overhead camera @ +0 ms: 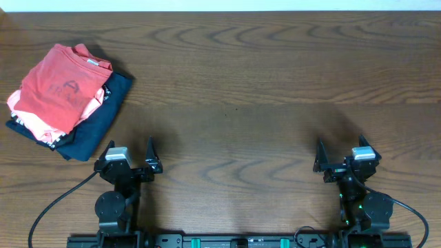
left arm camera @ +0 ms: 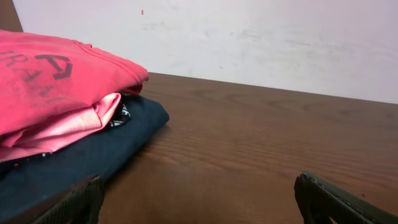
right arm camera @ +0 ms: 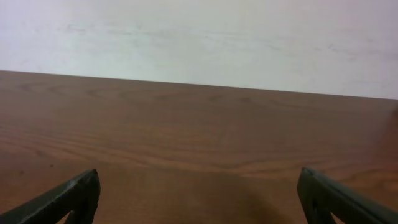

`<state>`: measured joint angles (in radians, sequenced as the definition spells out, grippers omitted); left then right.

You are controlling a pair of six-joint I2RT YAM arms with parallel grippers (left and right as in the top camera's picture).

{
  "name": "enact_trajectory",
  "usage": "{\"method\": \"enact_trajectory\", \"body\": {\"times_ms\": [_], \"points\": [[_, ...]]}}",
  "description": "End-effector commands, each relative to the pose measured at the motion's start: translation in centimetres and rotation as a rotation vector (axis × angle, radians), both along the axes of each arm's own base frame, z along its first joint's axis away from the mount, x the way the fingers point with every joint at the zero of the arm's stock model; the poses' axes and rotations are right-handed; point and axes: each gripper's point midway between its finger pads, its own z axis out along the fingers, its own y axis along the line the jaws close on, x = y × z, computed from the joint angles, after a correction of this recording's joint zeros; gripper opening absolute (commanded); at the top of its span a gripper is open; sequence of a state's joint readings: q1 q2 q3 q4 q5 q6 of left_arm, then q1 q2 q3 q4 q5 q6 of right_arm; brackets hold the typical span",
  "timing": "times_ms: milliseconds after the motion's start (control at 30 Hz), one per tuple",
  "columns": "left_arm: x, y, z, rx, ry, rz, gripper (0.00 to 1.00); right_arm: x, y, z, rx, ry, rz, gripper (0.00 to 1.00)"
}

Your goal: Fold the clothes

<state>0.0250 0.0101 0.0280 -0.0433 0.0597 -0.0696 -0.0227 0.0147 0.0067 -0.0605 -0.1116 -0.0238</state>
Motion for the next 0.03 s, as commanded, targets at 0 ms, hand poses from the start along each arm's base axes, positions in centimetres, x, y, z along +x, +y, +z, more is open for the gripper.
{"method": "enact_trajectory", "body": {"times_ms": [0], "points": [[-0.02,0.06,-1.58,0.021,0.041,0.002,0.98,-0.02,0.14,-0.08,-0.015,0.001,0.004,0.99]]}}
